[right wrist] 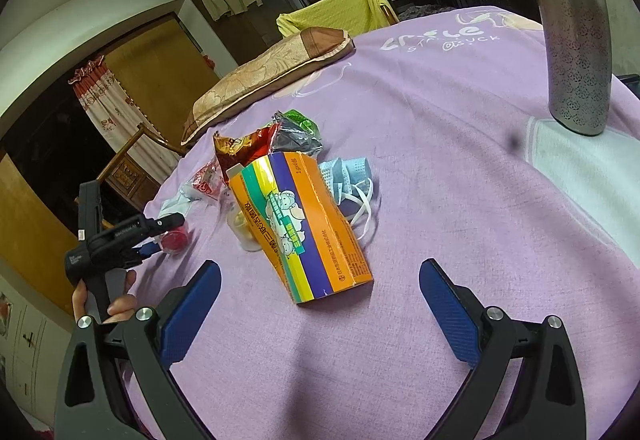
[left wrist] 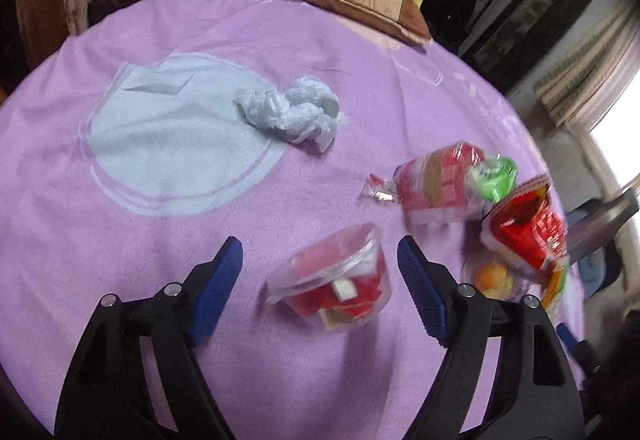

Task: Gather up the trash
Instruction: 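Approach the clear plastic cup with the left tool while the right tool approaches the striped box, then grasp the clear plastic cup with the left tool while the right tool grasps the striped box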

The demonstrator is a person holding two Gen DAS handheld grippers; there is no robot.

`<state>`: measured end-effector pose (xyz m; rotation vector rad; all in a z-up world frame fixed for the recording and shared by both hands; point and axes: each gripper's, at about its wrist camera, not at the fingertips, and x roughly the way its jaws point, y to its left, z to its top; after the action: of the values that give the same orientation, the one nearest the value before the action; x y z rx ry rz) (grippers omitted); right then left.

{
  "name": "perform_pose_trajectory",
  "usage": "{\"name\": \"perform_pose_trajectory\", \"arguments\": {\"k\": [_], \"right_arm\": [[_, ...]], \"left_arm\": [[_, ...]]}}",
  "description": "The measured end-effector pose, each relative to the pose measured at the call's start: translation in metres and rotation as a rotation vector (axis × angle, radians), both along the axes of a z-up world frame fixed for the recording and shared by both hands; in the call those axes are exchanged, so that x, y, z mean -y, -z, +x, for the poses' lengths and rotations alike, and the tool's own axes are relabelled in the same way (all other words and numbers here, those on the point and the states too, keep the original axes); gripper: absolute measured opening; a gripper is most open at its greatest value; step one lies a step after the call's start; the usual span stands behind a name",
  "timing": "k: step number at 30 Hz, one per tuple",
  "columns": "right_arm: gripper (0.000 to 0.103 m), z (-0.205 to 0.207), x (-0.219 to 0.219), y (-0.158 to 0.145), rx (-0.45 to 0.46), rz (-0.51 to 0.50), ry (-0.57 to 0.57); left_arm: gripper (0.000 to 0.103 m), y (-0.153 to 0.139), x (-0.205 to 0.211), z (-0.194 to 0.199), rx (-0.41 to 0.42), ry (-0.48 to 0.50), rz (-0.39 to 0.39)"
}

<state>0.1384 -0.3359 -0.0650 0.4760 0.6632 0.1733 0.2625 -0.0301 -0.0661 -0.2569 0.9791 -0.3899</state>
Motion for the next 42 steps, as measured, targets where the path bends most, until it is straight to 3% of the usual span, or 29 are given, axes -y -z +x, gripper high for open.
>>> {"name": "perform_pose_trajectory", "arguments": {"k": [5, 11, 14, 16, 20, 27, 28, 29, 30, 32, 36, 42], "right_arm": [[0.098, 0.001, -0.001, 0.000, -0.005, -0.011, 0.001], [0.098, 0.002, -0.002, 0.001, -0.016, -0.018, 0.010], [0.098, 0.005, -0.007, 0.000, -0.028, -0.056, 0.005], [0.098, 0.010, -0.020, -0.004, -0.046, -0.156, -0.014], [0.098, 0.023, -0.054, -0.015, -0.039, -0.411, -0.065], [0.097, 0.049, -0.072, -0.016, -0.014, -0.514, -0.066], [0.093, 0.051, -0.071, -0.015, -0.021, -0.502, -0.075], [0.066, 0.052, -0.067, -0.015, -0.020, -0.463, -0.095], [0.057, 0.052, -0.061, -0.015, -0.022, -0.424, -0.107], [0.056, 0.053, -0.051, -0.015, -0.012, -0.360, -0.103], [0.056, 0.044, -0.040, -0.022, 0.042, -0.334, -0.067], [0.059, 0.042, -0.028, -0.028, 0.058, -0.267, -0.051]], "left_arm": [[0.083, -0.001, 0.018, -0.002, 0.019, 0.032, 0.105], [0.086, 0.000, 0.021, -0.004, 0.018, 0.046, 0.126], [0.086, 0.002, 0.034, -0.007, 0.038, 0.053, 0.217], [0.086, 0.003, 0.043, -0.010, 0.053, 0.075, 0.273], [0.086, 0.002, 0.050, -0.016, 0.085, 0.091, 0.314], [0.086, 0.003, 0.033, -0.008, 0.038, 0.056, 0.233], [0.086, 0.002, 0.030, -0.008, 0.034, 0.054, 0.214], [0.086, 0.001, 0.029, -0.008, 0.031, 0.054, 0.206], [0.086, 0.001, 0.027, -0.008, 0.028, 0.054, 0.193], [0.086, 0.000, 0.021, -0.007, 0.017, 0.051, 0.151], [0.086, -0.003, 0.011, -0.006, -0.002, 0.050, 0.068], [0.086, -0.003, 0.010, -0.006, -0.016, 0.082, 0.012]]}}
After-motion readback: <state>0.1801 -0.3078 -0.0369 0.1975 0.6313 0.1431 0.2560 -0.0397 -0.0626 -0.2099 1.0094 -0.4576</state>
